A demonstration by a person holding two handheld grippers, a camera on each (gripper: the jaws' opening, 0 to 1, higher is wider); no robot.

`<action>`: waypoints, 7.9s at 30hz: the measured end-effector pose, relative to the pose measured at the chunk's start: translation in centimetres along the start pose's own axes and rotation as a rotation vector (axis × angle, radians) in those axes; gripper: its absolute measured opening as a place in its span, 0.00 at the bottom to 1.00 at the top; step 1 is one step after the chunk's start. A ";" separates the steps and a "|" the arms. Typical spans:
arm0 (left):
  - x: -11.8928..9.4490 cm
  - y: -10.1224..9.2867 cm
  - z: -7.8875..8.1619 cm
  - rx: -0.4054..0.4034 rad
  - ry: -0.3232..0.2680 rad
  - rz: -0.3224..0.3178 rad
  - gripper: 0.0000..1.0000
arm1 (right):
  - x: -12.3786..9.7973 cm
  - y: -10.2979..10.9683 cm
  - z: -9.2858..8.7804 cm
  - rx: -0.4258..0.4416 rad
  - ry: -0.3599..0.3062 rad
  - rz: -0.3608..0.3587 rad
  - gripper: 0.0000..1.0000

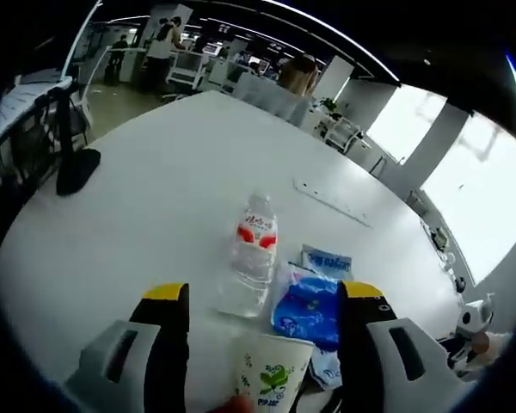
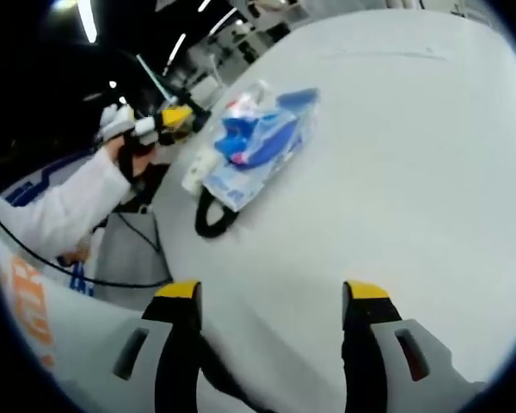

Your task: Arrange the tabletop items into an orderly group along one side of the table until the central work area is clear of visible clutter.

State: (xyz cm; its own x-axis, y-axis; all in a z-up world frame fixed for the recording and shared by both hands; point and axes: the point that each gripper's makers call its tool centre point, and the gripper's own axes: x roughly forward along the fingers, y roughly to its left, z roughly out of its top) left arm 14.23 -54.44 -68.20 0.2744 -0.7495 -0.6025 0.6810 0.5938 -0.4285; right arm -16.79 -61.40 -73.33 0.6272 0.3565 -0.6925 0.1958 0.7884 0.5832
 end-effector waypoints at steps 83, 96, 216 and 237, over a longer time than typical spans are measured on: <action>18.4 0.2 4.1 0.362 0.291 0.117 0.22 | 0.0 -2.1 3.9 -0.027 -0.087 0.003 0.60; 12.8 0.2 8.1 0.298 0.103 0.101 0.21 | -0.3 -1.1 3.7 -0.074 -0.092 0.021 0.60; 6.1 -3.6 15.5 0.498 -0.123 0.024 0.86 | -2.6 3.1 3.8 -0.130 -0.183 0.088 0.60; -1.8 -2.0 7.8 0.420 -0.080 0.059 0.77 | -3.5 4.0 2.8 -0.148 -0.201 0.110 0.60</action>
State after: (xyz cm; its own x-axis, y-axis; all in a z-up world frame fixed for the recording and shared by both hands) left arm 17.68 -56.52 -60.99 0.3618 -0.7480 -0.5564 0.8754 0.4778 -0.0731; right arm -16.05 -60.87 -67.38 0.7785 0.3490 -0.5217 0.0153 0.8204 0.5716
